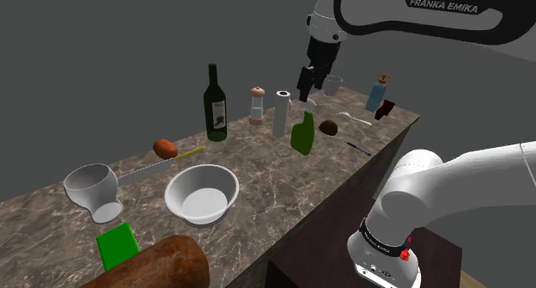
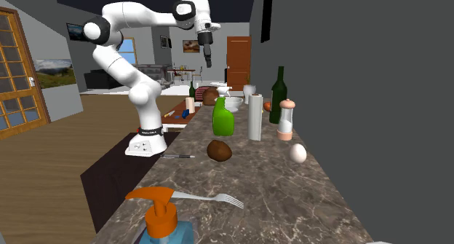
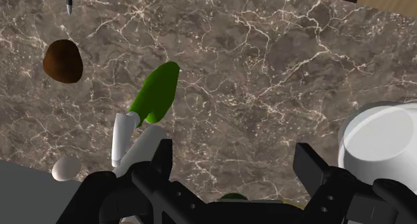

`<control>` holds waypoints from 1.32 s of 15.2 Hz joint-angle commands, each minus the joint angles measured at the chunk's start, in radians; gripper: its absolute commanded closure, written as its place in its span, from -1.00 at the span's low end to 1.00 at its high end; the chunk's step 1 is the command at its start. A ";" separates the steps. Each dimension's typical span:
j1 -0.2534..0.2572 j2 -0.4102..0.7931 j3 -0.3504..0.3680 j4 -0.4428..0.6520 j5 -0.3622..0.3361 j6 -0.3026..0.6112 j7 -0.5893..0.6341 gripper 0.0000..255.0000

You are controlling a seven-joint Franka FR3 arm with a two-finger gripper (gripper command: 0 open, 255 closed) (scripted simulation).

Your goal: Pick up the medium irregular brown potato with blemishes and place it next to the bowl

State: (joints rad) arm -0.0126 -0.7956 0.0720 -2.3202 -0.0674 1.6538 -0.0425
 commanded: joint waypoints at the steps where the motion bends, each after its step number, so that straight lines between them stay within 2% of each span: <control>1: 0.000 0.000 0.000 0.000 0.000 0.000 0.000 -1.00; 10: -0.085 0.288 -0.105 0.076 -0.085 0.040 -0.067 -1.00; 20: -0.170 0.632 -0.207 0.225 -0.160 0.054 -0.130 -1.00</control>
State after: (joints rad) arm -0.1732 -0.1964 -0.1243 -2.1112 -0.2202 1.7099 -0.1651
